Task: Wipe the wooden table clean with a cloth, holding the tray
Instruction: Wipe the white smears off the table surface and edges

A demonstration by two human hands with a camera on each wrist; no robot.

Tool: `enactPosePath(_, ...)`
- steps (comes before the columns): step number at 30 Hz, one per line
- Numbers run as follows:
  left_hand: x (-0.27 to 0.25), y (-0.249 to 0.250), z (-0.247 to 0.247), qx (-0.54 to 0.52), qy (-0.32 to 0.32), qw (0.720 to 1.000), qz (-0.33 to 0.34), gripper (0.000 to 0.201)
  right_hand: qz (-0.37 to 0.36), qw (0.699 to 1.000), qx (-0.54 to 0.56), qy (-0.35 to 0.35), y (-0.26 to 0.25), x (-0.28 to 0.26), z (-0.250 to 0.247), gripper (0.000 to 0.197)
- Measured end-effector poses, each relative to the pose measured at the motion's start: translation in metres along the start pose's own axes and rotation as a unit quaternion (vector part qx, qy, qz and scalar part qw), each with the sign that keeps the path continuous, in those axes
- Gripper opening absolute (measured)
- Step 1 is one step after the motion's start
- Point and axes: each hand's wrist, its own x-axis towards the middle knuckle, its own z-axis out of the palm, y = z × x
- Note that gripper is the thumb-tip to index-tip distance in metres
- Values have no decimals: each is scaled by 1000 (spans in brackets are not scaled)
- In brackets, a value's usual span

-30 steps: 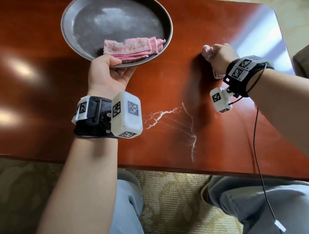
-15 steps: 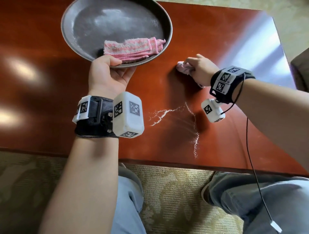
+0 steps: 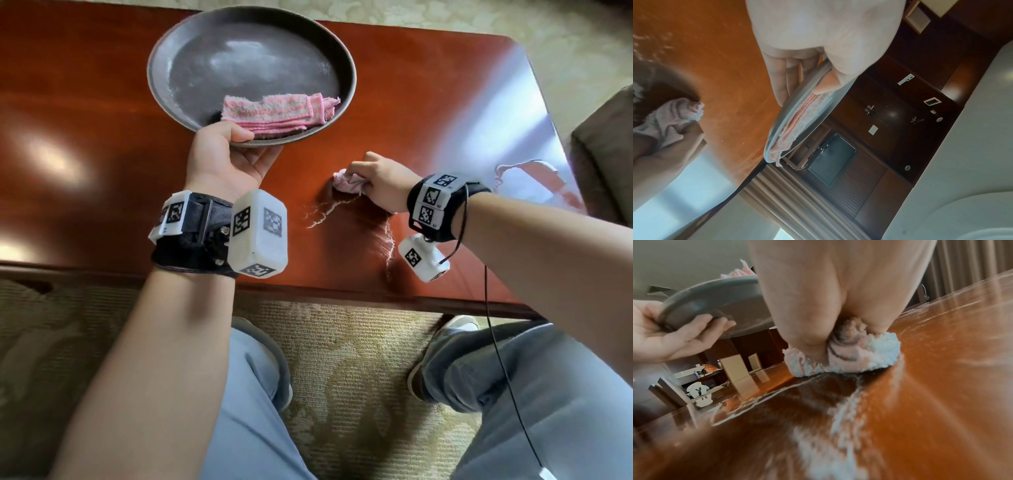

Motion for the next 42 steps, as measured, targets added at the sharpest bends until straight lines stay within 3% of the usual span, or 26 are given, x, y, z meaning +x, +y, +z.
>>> enactPosePath(10,-46,-1,-25,21,2,1000,5,36,-5,1000,1,-2,-25,-57,18,44)
enactPosePath(17,-76,10,-57,-15,26,999,26,32,29,999,-22,-14,-35,-61,9,46)
enactPosePath(21,-82,30,-85,-36,52,997,51,40,48,995,-14,82,-45,-41,-5,38)
enactPosePath(24,-83,43,-105,-47,66,994,68,47,43,990,-19,131,-69,-17,-10,42)
enactPosePath(35,-74,83,-163,-104,92,984,113,36,-42,987,-113,105,-197,82,26,38)
enactPosePath(42,-68,93,-181,-114,109,981,116,37,-103,984,-115,86,-236,107,44,39)
